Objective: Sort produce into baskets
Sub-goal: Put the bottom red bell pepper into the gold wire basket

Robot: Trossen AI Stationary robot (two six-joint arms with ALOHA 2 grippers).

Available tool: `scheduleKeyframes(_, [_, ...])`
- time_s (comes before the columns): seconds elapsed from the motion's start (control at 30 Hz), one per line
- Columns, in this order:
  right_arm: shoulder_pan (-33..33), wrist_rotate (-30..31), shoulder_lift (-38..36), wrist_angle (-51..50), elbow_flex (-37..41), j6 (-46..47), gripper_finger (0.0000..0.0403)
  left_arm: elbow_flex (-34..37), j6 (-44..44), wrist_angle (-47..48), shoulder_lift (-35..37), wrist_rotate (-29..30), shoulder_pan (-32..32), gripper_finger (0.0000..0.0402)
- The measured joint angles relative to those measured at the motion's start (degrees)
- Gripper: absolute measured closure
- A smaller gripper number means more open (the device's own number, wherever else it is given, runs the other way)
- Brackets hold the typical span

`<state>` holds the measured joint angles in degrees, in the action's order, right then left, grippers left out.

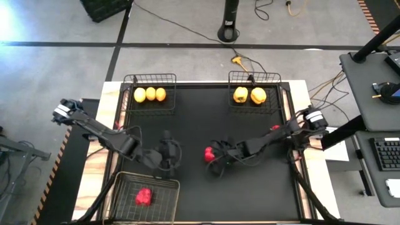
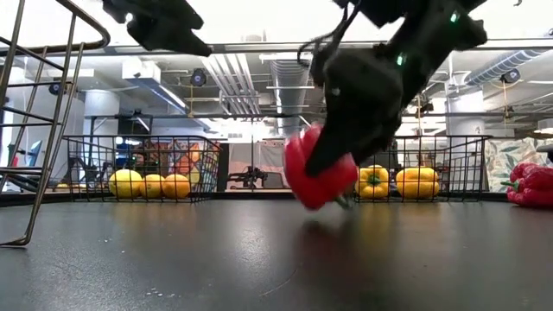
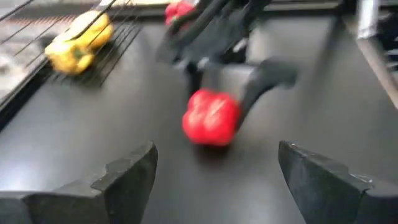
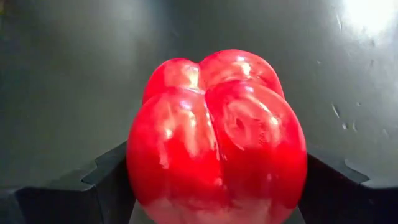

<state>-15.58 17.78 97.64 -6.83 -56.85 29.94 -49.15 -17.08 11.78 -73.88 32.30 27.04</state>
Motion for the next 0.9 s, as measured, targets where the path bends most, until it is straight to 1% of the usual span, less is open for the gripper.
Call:
scheduleKeyframes(0.03, [0.3, 0.1, 0.7, -0.3, -0.1, 0.0, 0.0074, 1.5, 1.5, -3.1, 0.3, -0.7, -0.1, 0.0087])
scheduleKeyframes(0.1, [0.6, -0.3, 0.9, -1.1, -0.5, -0.4, 0.0073, 3.2, 3.8, -6.3, 0.3, -1.0, -0.1, 0.0087])
scheduleKeyframes(0.27, [0.6, -0.5, 1.3, -1.3, -1.0, -1.6, 0.0053, 4.5, 4.5, -6.6, -1.5, 0.1, -0.4, 0.0087])
scheduleKeyframes(0.37, [0.6, -1.5, 1.6, -1.5, -1.0, -1.3, 0.0036, 3.8, 4.4, -6.6, -3.1, 2.5, -0.6, 0.0087])
scheduleKeyframes(0.43, [0.6, -1.5, 1.9, -1.5, -1.0, -1.1, 0.0026, 2.9, 4.2, -6.6, -4.1, 2.9, -0.7, 0.0087])
scheduleKeyframes(0.5, [0.5, -1.5, 1.9, -1.4, -1.0, -1.0, 0.0019, 1.7, 4.9, -6.7, -5.0, 1.0, -1.0, 0.0087])
scheduleKeyframes(0.6, [0.2, -1.5, 1.9, -1.0, -1.0, -0.4, 0.0008, -0.4, 6.0, -6.7, -6.7, -5.6, -2.3, 0.0087])
scheduleKeyframes(0.67, [0.2, -1.5, 1.9, -0.8, -1.1, 0.1, 0.0005, -1.7, 6.2, -6.3, -8.0, -8.4, -3.3, 0.0087])
scheduleKeyframes(0.8, [0.2, -1.5, 1.9, -1.2, -2.2, -0.3, 0.0004, -4.0, 7.4, -5.7, -10.8, -9.3, -4.6, 0.0087])
scheduleKeyframes(0.9, [0.0, -1.3, 1.2, -4.9, -4.1, -1.0, 0.0003, -5.2, 7.6, -5.6, -13.1, -9.3, -5.2, 0.0086])
